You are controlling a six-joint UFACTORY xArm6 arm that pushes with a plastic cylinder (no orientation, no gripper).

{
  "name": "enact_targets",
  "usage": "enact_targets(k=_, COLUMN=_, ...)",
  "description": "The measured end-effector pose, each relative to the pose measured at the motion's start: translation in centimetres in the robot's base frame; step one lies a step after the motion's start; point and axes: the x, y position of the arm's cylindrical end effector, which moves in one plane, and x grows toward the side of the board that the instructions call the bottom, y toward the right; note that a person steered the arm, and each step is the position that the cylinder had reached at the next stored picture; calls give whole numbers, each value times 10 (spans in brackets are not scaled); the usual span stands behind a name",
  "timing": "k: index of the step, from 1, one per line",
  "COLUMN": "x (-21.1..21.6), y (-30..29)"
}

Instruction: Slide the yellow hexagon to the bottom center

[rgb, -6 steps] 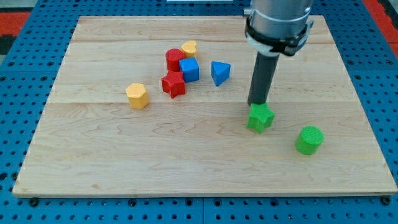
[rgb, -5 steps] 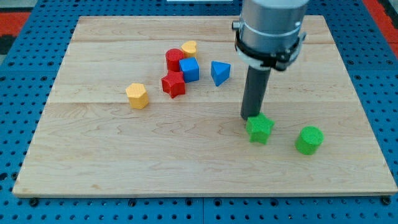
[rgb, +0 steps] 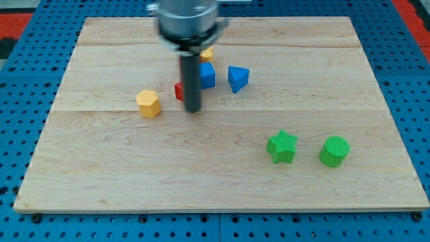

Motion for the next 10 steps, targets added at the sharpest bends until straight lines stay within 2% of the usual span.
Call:
enact_targets(k=1, x=74, y=-28)
enact_targets(k=2, x=46, y=-130)
enact_targets(k=3, x=-9, y=-139)
enact_targets(k=4, x=-19, y=-98)
enact_targets(k=5, x=-36, y=-97)
enact_targets(k=6, x=-31, y=-55)
enact_targets(k=7, x=1, y=-19)
enact_targets(k=8, x=-36, y=-10)
enact_targets(k=9, x=9, y=26)
enact_targets(k=10, x=29, y=27)
